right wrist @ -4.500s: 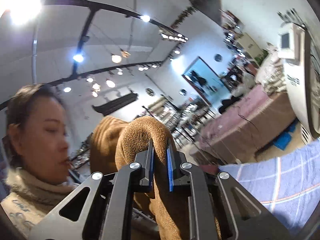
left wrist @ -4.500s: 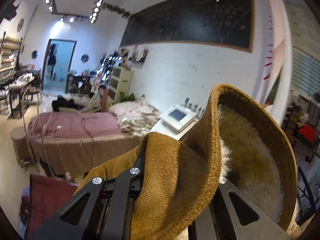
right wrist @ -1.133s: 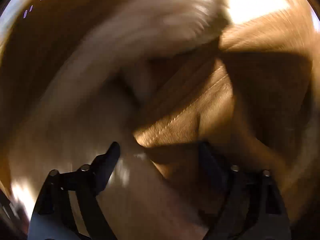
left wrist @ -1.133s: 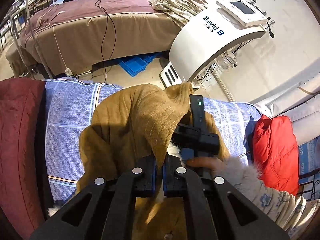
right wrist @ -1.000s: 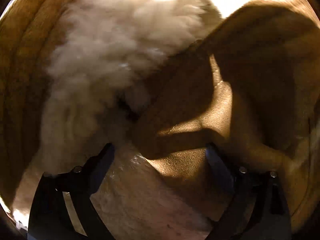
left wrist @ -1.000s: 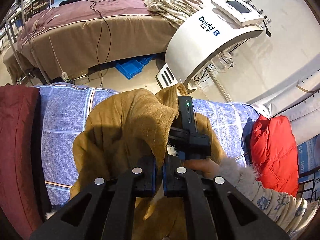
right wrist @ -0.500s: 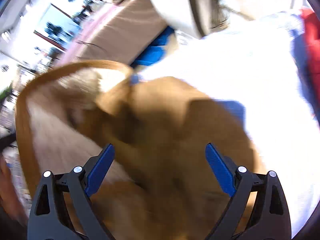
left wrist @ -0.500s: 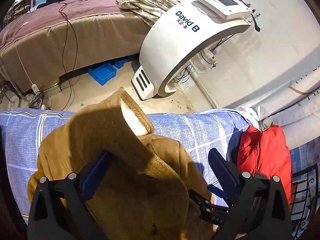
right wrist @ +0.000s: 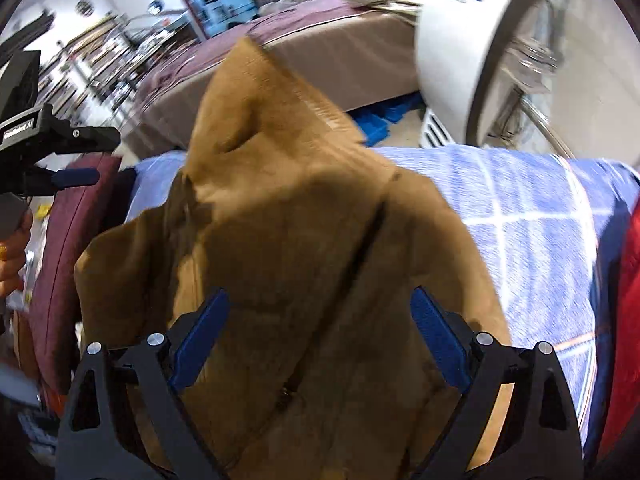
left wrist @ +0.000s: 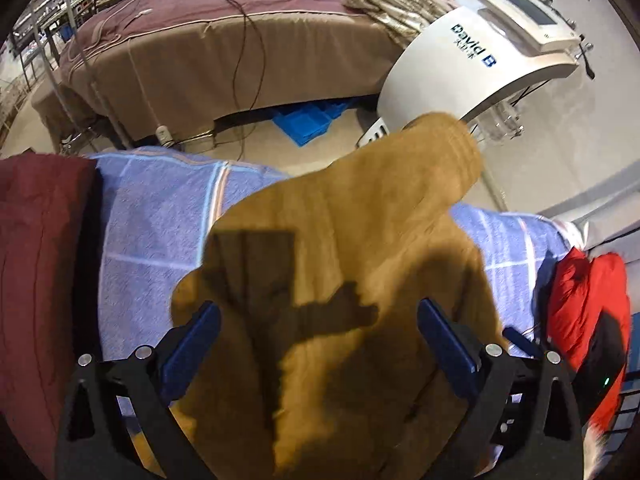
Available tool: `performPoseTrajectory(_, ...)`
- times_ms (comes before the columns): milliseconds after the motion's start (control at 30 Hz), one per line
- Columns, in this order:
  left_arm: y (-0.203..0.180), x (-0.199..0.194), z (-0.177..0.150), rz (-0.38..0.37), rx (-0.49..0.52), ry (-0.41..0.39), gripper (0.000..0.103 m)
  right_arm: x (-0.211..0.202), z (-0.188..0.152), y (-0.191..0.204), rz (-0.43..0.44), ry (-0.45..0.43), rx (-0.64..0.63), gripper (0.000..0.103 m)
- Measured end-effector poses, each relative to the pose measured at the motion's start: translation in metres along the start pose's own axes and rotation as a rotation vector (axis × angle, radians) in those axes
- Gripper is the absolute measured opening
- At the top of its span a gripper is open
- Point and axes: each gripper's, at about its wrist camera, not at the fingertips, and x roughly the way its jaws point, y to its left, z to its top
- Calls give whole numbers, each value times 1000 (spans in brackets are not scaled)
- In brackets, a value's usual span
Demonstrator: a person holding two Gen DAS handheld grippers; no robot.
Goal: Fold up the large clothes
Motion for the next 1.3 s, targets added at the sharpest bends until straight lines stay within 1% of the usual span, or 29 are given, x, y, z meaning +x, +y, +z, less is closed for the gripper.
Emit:
performPoseTrajectory(67, 19, -2, -23, 49, -17, 32, 97, 23, 11, 26, 50, 27, -67, 91)
performPoseTrajectory(100, 30, -4, -34, 67, -32, 47, 97, 40, 18, 35, 64, 56, -84, 91)
performPoseTrajectory(167, 50, -8, -54, 105, -53, 73, 97, 69, 29, 51, 62, 96, -115, 91)
performPoseTrajectory(200, 58, -12, -63, 126, -60, 79, 97, 88, 34, 56, 49, 126, -133, 91)
performPoseTrajectory(267, 75, -22, -78, 162, -80, 86, 97, 122, 39, 62, -15, 202, -146, 92)
performPoseTrajectory(300, 81, -26, -84, 171, -91, 89, 97, 136, 40, 62, -29, 231, -135, 99)
performPoseTrajectory(333, 88, -29, -91, 178, -105, 90, 97, 147, 39, 62, -36, 254, -125, 99)
performPoseTrajectory(367, 95, -32, -97, 184, -122, 92, 97, 158, 38, 62, -63, 269, -128, 99)
performPoseTrajectory(467, 110, -40, -113, 196, -159, 97, 97, 163, 35, 70, -127, 259, -154, 99)
performPoseTrajectory(533, 118, -45, -125, 207, -161, 91, 97, 161, 34, 71, -134, 255, -150, 99)
performPoseTrajectory(633, 126, -58, -141, 239, -145, 68, 97, 150, 35, 71, -143, 296, -134, 98)
performPoseTrajectory(667, 130, -61, -146, 246, -145, 62, 97, 138, 35, 70, -121, 280, -98, 98)
performPoseTrajectory(733, 142, -68, -161, 260, -161, 58, 97, 110, 28, 67, -46, 236, -15, 98)
performPoseTrajectory(767, 149, -70, -168, 260, -182, 59, 97, 100, 21, 64, -29, 233, 14, 98)
performPoseTrajectory(867, 173, -71, -190, 195, -305, 73, 97, 73, -10, 59, -5, 251, 68, 98)
performPoseTrajectory(967, 191, -65, -211, 152, -404, 76, 96, 46, -48, 63, -12, 283, 90, 98)
performPoseTrajectory(1033, 191, -56, -218, 128, -420, 88, 95, 28, -70, 67, -22, 315, 87, 98)
performPoseTrajectory(1133, 182, -37, -225, 90, -386, 103, 95, 9, -95, 67, -29, 350, 74, 98)
performPoseTrajectory(1233, 181, -16, -232, 89, -377, 130, 94, -8, -104, 58, -40, 360, 78, 98)
performPoseTrajectory(1300, 185, -4, -236, 65, -421, 155, 93, -18, -107, 55, -52, 354, 101, 98)
